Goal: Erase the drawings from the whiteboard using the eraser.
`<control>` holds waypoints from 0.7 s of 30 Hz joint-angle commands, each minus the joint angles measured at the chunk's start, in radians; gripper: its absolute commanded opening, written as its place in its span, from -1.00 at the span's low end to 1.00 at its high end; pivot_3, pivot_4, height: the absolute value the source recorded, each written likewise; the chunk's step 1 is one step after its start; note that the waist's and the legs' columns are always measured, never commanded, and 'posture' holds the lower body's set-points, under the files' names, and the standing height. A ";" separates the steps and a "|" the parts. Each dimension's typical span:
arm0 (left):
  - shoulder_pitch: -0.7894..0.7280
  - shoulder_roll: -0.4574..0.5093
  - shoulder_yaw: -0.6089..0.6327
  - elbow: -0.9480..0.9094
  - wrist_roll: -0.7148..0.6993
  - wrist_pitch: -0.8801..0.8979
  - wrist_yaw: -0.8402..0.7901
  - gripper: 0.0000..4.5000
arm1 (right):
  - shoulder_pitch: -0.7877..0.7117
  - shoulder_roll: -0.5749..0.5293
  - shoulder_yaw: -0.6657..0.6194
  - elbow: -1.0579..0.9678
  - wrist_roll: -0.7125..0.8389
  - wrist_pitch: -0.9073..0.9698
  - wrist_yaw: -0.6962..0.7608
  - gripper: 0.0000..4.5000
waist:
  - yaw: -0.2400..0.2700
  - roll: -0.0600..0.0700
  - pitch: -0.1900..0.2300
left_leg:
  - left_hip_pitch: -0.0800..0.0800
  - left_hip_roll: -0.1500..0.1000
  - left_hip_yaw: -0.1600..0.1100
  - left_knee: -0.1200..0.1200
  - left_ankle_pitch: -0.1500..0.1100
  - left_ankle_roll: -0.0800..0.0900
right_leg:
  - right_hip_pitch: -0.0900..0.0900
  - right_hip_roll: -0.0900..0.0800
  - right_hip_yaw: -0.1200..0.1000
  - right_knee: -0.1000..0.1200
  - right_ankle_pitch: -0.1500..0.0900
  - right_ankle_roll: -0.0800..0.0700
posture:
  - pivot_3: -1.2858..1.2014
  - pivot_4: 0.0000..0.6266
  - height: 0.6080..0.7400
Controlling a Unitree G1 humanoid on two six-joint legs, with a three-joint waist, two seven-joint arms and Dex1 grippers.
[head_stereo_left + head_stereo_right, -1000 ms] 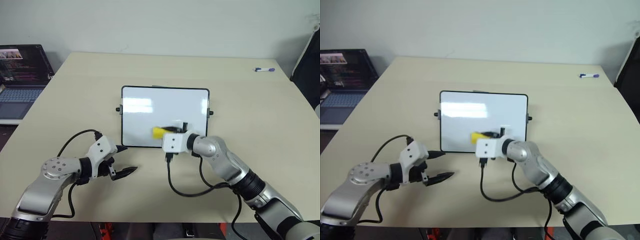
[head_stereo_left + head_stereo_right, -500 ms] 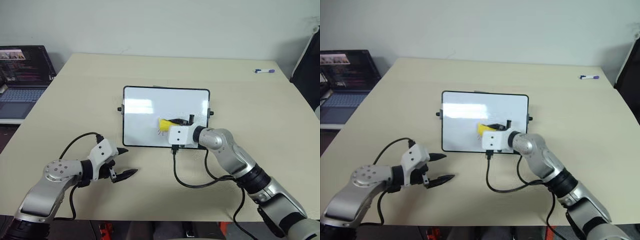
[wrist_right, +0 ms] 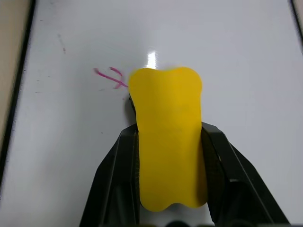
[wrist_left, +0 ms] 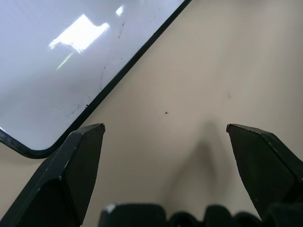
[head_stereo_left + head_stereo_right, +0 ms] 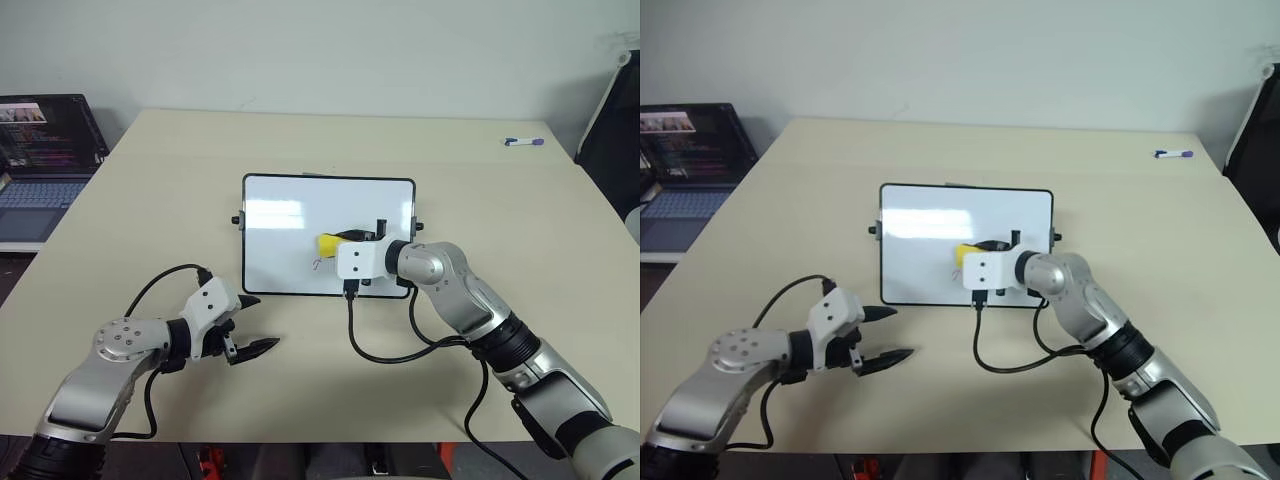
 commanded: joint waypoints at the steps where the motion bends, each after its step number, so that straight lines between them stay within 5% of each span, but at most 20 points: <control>1: -0.013 -0.001 -0.003 -0.016 0.001 -0.005 -0.003 1.00 | 0.025 -0.025 0.026 -0.008 -0.004 0.012 0.077 -0.41 | 0.000 0.000 0.000 | 0.000 0.000 0.000 0.000 0.000 0.000 | 0.000 0.000 0.000 0.000 0.000 0.000 | 0.03 -0.52 1.00; 7: -0.011 -0.001 -0.008 -0.024 0.000 0.001 -0.003 1.00 | -0.045 0.022 -0.036 0.067 -0.037 -0.045 -0.098 -0.41 | -0.001 0.000 0.000 | 0.000 0.000 0.000 0.001 0.000 0.000 | 0.000 0.000 0.000 0.000 0.000 0.000 | 0.03 -0.52 1.00; 17: -0.019 -0.007 -0.018 -0.038 -0.002 0.016 0.009 1.00 | 0.012 -0.029 0.044 0.026 -0.021 -0.052 0.086 -0.41 | 0.000 0.000 0.000 | 0.000 0.000 0.000 0.000 0.000 0.000 | 0.000 0.000 0.000 0.000 0.000 0.000 | 0.03 -0.52 1.00; 21: -0.021 -0.008 -0.020 -0.040 -0.003 0.021 0.009 1.00 | -0.042 0.018 -0.015 0.081 -0.053 -0.075 -0.083 -0.41 | -0.001 0.000 0.000 | 0.001 0.000 0.000 0.001 0.000 0.000 | 0.000 0.000 0.000 0.000 0.000 0.000 | 0.03 -0.52 1.00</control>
